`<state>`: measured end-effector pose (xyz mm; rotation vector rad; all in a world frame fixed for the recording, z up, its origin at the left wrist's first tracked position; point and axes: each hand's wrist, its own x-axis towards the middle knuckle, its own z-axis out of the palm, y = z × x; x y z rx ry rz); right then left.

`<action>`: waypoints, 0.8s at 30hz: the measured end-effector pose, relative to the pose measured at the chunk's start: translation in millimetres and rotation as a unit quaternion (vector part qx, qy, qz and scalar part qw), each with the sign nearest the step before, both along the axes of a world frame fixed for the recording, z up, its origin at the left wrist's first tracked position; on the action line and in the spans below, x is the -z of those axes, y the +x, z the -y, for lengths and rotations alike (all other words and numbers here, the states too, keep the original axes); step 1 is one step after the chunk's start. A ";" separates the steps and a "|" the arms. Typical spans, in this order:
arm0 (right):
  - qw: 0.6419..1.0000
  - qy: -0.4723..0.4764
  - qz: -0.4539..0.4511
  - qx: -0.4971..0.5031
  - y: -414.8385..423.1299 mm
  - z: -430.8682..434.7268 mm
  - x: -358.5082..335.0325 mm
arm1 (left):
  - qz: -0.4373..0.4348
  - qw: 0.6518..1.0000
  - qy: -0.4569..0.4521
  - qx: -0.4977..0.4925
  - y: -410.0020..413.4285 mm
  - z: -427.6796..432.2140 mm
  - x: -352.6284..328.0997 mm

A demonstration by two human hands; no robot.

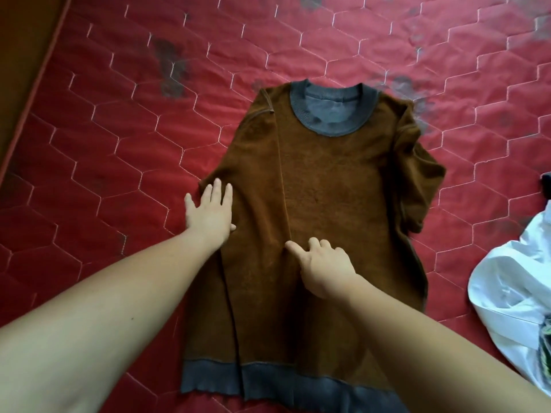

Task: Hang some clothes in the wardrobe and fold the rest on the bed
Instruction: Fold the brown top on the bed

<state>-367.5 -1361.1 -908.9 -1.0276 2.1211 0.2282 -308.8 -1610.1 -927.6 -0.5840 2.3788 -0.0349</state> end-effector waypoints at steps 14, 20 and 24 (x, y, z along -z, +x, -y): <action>0.711 -0.217 -0.025 0.669 -199.4 -129.6 -9.0 | -0.135 0.922 0.340 0.128 -139.5 -149.4 -15.2; 0.706 -0.287 0.105 0.639 -207.4 -131.5 4.5 | -0.085 0.919 0.324 0.207 -174.3 -207.0 -4.7; 0.851 -0.189 0.008 0.489 -229.2 -157.0 -5.7 | -0.041 0.933 0.280 0.223 -189.0 -229.0 0.7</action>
